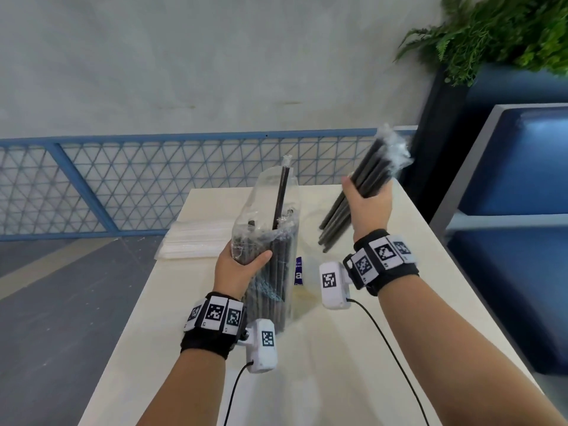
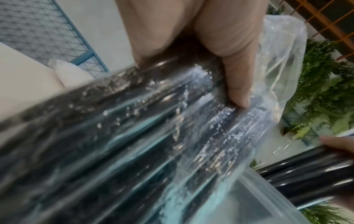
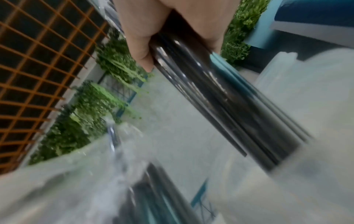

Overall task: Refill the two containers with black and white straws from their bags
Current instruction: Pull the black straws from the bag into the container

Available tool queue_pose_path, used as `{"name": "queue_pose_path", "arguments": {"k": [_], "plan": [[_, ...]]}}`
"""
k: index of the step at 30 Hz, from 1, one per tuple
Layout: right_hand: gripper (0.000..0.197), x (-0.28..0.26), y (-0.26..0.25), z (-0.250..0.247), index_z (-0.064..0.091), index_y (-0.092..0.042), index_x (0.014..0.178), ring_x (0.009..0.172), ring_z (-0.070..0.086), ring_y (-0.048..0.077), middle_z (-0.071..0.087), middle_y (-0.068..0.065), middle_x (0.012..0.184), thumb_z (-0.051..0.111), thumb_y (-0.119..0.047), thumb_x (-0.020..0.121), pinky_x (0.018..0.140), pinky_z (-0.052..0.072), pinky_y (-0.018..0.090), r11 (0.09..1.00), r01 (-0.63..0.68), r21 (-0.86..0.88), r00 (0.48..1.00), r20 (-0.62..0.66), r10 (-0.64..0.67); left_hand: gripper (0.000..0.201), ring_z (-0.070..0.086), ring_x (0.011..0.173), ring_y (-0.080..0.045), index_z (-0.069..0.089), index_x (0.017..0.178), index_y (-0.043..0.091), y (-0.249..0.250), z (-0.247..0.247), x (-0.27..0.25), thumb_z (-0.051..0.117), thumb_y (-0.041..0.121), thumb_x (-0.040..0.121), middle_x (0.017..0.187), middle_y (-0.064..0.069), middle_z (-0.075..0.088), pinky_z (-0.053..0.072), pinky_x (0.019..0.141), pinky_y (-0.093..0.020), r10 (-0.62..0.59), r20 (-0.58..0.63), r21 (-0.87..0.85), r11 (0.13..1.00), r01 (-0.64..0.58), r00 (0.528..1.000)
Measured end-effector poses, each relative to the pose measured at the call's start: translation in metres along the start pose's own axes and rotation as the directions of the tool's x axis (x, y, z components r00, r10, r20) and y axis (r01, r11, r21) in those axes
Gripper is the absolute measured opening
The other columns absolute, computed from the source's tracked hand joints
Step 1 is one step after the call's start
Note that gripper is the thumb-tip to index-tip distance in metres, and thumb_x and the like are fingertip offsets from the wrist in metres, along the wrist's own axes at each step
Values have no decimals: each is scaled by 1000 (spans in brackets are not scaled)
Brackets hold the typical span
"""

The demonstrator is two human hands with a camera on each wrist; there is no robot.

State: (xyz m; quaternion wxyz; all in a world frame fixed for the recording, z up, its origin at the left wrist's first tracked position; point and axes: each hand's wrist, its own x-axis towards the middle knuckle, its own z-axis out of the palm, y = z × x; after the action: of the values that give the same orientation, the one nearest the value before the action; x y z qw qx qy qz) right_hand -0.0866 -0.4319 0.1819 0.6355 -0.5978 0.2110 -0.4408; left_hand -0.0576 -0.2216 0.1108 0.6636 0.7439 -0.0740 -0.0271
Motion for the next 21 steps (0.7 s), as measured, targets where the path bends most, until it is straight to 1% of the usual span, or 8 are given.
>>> {"name": "queue_pose_path", "arguments": {"k": [4, 6, 9, 12, 15, 16, 18, 21], "plan": [[40, -5, 30, -2, 49, -16, 104, 85, 56, 12, 57, -14, 87, 75, -15, 74, 65, 42, 1, 991, -2, -130, 996, 89, 14, 36, 65, 84, -3, 63, 99, 15, -5, 2, -2, 79, 7, 68, 90, 6, 68, 51, 78, -19, 16, 32, -31, 999, -15, 999], [48, -7, 38, -3, 48, -15, 110, 83, 56, 15, 57, -10, 89, 77, -15, 72, 73, 46, 10, 983, -6, -181, 993, 116, 28, 34, 66, 79, 2, 64, 97, 16, -5, 2, -2, 78, 6, 68, 90, 5, 69, 52, 75, -14, 22, 46, -57, 998, -19, 999], [55, -10, 39, -3, 47, -15, 115, 90, 56, 13, 57, -4, 99, 79, -17, 70, 85, 47, 26, 974, 0, -228, 990, 139, 33, 34, 67, 85, -5, 65, 96, 17, -6, 2, -3, 79, 7, 67, 92, 2, 71, 52, 79, -20, 27, 54, -81, 996, -23, 998], [50, -21, 22, -3, 49, -16, 114, 97, 53, 10, 54, -4, 108, 76, -23, 73, 80, 41, 8, 954, 149, -261, 987, 89, -130, 33, 68, 88, -7, 65, 94, 20, -5, 1, -5, 78, 6, 67, 93, 3, 71, 52, 79, -19, 60, 64, -105, 993, -53, 996], [34, -43, -3, 0, 51, -19, 109, 73, 50, 12, 55, -3, 100, 67, -31, 81, 67, 39, 8, 892, 340, -299, 936, 198, -290, 36, 68, 87, -4, 64, 94, 23, -3, 2, -5, 77, 3, 67, 94, 3, 70, 53, 78, -17, 75, 76, -159, 985, -63, 994], [35, -50, -6, 2, 50, -19, 110, 71, 49, 12, 55, -2, 100, 64, -36, 83, 68, 40, 11, 883, 339, -325, 923, 294, -247, 37, 68, 88, -4, 63, 96, 22, -3, 3, -6, 77, 2, 67, 96, 3, 70, 53, 78, -17, 75, 91, -181, 982, -57, 993], [48, -61, -6, 3, 45, -16, 120, 87, 51, 12, 53, 2, 113, 57, -47, 85, 77, 41, 19, 863, 270, -426, 896, 438, -64, 42, 68, 93, -8, 62, 103, 18, -3, 5, -10, 77, 2, 66, 100, -1, 70, 54, 80, -21, 69, 128, -221, 975, -40, 989], [59, -65, -1, 1, 42, -11, 125, 106, 52, 17, 51, 7, 119, 58, -49, 83, 84, 38, 23, 836, 157, -526, 860, 490, 146, 65, 66, 103, -16, 56, 116, 16, -4, 5, -16, 84, 9, 59, 111, -6, 68, 54, 87, -29, 80, 206, -251, 968, -26, 975]]}}
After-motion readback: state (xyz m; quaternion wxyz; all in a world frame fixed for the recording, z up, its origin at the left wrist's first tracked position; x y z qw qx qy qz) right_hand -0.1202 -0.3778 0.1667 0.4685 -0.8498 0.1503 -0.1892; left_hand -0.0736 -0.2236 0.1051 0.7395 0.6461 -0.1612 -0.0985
